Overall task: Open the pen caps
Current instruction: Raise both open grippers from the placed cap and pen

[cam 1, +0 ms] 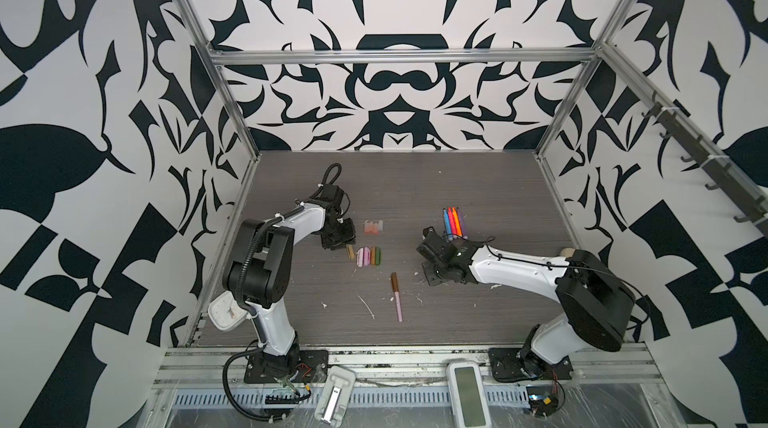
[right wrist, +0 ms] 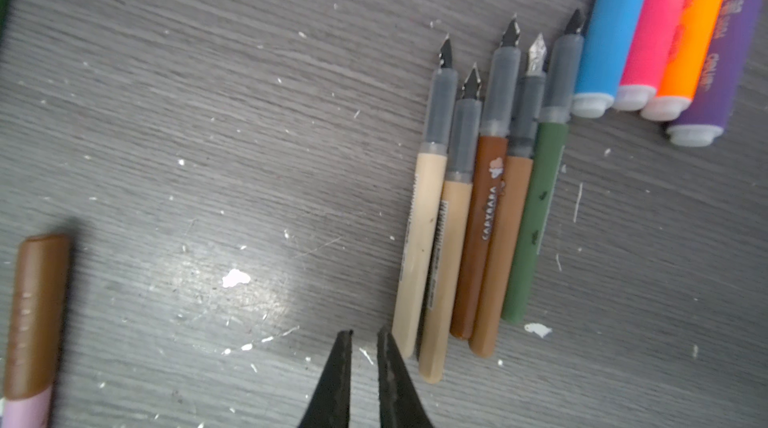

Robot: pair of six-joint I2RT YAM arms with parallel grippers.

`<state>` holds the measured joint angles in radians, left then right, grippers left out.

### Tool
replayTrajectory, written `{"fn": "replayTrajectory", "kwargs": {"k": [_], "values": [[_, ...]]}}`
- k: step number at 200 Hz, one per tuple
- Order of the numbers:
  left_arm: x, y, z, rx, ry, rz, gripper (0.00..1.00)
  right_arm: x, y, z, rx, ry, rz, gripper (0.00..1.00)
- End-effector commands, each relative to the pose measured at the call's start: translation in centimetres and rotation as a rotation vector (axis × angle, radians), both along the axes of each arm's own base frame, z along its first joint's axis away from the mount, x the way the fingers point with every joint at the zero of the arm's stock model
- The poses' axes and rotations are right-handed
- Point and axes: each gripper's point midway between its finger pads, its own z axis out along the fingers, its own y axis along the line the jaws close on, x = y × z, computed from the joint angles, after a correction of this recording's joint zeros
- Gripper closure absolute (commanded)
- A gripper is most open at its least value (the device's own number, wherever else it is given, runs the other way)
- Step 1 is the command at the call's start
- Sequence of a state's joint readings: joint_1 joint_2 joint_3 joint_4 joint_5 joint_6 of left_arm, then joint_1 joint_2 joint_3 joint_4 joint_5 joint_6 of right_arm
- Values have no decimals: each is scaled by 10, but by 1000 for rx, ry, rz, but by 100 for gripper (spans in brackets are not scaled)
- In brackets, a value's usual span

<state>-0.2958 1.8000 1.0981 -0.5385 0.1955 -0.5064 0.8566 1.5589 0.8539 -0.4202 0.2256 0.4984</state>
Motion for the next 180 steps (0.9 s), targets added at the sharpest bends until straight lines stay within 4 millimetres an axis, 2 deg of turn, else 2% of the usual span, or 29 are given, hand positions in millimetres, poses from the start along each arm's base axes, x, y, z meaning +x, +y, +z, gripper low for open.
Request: {"fn": "replayTrajectory", "kwargs": {"k": [1, 98, 150, 180], "values": [[-11, -3, 4, -30, 21, 4, 64, 8, 8, 10, 28, -21, -1, 83], [-20, -16, 6, -58, 29, -19, 76, 8, 8, 8, 21, -17, -1, 83], [-26, -16, 6, -53, 31, -24, 76, 8, 9, 6, 16, -7, 4, 84], [-24, -13, 15, -34, 12, -26, 73, 8, 8, 14, -20, -23, 6, 83]]}}
